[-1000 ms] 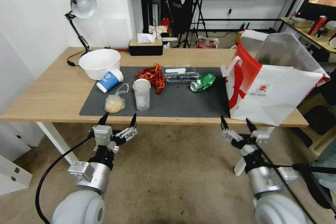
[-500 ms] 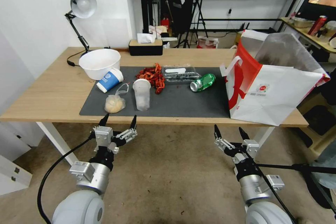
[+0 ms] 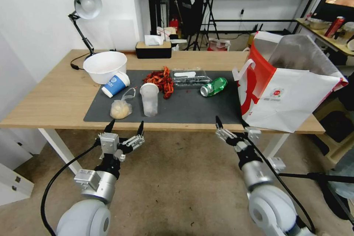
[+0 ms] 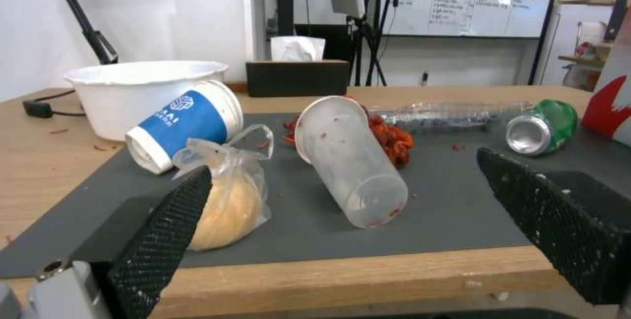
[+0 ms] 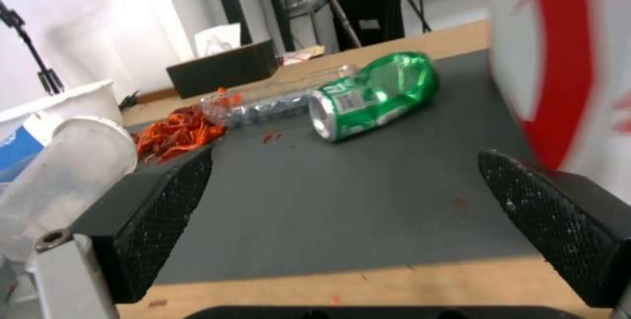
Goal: Pick up the trash from the table and place it into the takeout bag.
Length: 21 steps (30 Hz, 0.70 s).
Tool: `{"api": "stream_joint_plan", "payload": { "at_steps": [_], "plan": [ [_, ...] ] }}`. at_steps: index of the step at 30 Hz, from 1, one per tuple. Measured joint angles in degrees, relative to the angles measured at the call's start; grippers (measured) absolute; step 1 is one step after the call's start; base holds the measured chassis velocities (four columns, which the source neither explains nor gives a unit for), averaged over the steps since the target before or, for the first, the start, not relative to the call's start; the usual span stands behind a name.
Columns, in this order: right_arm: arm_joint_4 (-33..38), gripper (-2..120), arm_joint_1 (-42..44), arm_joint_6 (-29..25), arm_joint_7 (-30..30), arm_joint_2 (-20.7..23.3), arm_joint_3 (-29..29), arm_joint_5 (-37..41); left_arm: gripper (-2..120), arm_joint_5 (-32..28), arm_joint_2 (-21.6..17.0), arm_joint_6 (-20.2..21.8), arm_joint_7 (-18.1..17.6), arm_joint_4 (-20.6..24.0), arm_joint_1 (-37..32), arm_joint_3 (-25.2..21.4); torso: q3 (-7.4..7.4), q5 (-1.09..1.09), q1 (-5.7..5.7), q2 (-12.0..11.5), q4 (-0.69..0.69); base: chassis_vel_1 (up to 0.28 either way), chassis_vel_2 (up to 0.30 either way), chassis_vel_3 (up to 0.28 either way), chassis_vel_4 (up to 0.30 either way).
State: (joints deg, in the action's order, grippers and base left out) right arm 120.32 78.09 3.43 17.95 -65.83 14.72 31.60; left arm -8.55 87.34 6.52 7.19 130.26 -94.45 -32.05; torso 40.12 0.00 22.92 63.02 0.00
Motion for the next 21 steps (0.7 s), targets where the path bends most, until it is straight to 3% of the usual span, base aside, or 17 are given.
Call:
{"api": "stream_joint_plan", "payload": {
  "at_steps": [5,8,21],
  "plan": [
    [-2.61,100,-5.76,1.37,2.47,0.28,-2.93,1.71,100,0.44,0.25,0.00,0.02,-0.18,-0.27,-0.05,0.00,-0.01,0.00,0.00,0.00,0.000,0.000,0.000,0.000],
    [-8.08,100,-15.72,3.17,7.11,-0.59,-7.68,3.71,100,1.12,0.74,-0.25,0.05,-0.59,-0.78,-0.03,0.00,0.00,0.02,0.00,0.02,0.000,0.000,0.000,0.000],
    [-18.50,100,-29.28,7.00,16.42,-3.91,-16.44,5.49,100,1.20,1.08,-0.96,0.03,-2.10,-0.35,-0.32,-0.01,-0.01,0.01,0.00,0.01,0.000,0.000,0.000,0.000]
  ]
}}
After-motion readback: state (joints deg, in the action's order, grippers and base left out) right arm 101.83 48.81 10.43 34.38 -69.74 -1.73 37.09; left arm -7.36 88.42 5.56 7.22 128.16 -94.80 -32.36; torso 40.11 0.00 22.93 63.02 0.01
